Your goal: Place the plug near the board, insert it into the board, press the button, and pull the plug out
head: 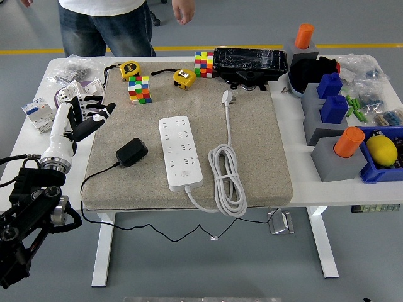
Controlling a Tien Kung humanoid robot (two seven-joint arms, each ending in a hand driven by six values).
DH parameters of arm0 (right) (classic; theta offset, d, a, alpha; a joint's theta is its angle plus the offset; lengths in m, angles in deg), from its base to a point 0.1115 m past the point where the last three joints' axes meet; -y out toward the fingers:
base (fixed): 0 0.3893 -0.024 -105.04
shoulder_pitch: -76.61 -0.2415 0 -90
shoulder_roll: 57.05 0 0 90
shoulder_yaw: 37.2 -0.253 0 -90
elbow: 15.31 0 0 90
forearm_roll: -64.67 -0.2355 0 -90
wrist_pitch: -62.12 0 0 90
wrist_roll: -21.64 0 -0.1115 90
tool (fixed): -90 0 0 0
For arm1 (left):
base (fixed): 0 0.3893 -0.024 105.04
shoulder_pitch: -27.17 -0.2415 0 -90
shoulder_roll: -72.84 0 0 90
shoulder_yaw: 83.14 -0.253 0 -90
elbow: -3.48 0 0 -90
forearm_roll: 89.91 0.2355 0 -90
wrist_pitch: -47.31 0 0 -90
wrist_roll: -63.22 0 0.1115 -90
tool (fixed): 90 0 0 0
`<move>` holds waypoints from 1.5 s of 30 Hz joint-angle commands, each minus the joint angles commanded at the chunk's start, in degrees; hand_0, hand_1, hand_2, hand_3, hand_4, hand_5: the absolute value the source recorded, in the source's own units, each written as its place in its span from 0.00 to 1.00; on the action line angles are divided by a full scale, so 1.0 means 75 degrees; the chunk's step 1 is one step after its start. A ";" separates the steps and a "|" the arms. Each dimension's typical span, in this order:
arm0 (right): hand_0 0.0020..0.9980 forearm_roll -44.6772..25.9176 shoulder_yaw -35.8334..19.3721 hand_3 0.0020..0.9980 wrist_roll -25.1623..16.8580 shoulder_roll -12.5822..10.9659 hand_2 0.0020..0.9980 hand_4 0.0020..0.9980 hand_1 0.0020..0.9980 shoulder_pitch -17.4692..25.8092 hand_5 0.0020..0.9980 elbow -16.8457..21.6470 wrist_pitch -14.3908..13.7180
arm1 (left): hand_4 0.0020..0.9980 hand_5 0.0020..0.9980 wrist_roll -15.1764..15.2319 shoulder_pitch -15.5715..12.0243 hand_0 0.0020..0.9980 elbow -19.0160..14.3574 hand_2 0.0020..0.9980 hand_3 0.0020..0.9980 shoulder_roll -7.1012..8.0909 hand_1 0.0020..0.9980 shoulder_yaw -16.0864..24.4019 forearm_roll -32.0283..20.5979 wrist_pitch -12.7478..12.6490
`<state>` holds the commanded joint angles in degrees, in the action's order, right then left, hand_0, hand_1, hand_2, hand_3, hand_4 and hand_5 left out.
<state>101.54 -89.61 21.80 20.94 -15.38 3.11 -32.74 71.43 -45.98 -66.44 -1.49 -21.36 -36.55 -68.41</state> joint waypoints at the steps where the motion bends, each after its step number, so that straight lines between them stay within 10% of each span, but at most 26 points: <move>1: 0.60 0.0004 0.0001 0.55 -0.0001 -0.0001 0.64 0.95 0.64 -0.0005 0.49 0.0000 -0.0004 | 0.79 0.29 -0.0017 -0.0004 0.34 0.0004 0.47 0.53 0.0026 0.37 -0.0001 -0.0348 0.0014; 45: 0.60 -0.0181 0.0498 0.55 0.0014 -0.0055 0.65 0.95 0.64 -0.0320 0.50 -0.0085 -0.0006 | 0.77 0.30 -0.0314 -0.0396 0.35 -0.0402 0.48 0.53 0.0222 0.37 0.1237 -0.0571 0.0231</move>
<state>100.18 -85.87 21.90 20.53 -17.78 2.47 -32.79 69.08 -48.95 -69.46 0.18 -12.08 -40.83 -66.68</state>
